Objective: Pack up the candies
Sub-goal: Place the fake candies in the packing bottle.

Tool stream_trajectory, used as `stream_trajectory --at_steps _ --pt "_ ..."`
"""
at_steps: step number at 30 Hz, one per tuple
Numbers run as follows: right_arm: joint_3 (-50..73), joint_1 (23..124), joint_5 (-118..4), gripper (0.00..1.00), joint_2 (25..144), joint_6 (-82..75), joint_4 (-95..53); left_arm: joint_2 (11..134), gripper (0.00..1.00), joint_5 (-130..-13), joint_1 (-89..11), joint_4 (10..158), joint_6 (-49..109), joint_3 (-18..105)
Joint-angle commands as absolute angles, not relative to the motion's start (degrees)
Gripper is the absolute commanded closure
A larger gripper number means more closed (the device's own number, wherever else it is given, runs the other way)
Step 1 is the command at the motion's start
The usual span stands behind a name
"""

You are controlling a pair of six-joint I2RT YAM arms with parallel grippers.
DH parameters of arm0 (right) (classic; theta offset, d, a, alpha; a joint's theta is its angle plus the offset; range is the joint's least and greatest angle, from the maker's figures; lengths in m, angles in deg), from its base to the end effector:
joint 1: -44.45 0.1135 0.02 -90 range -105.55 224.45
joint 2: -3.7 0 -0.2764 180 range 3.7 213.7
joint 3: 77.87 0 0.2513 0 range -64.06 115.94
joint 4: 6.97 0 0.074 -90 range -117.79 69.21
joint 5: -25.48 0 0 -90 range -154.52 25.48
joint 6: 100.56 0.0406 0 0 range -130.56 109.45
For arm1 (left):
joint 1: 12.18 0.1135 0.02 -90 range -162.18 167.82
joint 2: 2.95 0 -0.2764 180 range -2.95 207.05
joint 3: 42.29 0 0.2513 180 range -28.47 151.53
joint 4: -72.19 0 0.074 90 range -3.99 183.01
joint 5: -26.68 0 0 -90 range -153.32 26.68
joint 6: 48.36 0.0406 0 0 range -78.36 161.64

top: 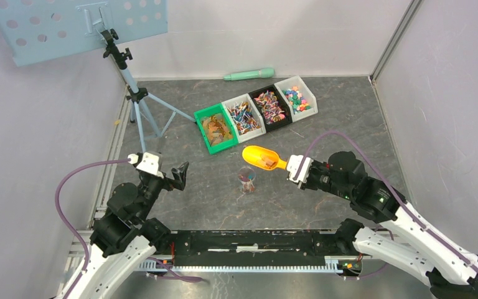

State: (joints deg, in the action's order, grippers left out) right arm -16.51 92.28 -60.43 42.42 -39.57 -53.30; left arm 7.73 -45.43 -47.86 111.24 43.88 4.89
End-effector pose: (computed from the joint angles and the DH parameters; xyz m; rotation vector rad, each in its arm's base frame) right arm 0.0926 0.1065 0.3371 -1.2753 1.5331 0.2832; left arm 0.0584 -0.0266 0.3092 0.2918 1.5902 -0.1989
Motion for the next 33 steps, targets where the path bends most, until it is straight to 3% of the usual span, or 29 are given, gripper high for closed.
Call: stream_trajectory --at_steps 1,33 --pt "-12.7 92.1 -57.7 1.0 41.1 -43.4 -59.8 8.3 0.0 -45.9 -47.5 109.3 46.5 5.0" --pt "-4.0 92.2 -56.6 1.0 48.4 -42.4 -73.5 8.1 0.0 -46.0 -47.5 109.4 46.5 5.0"
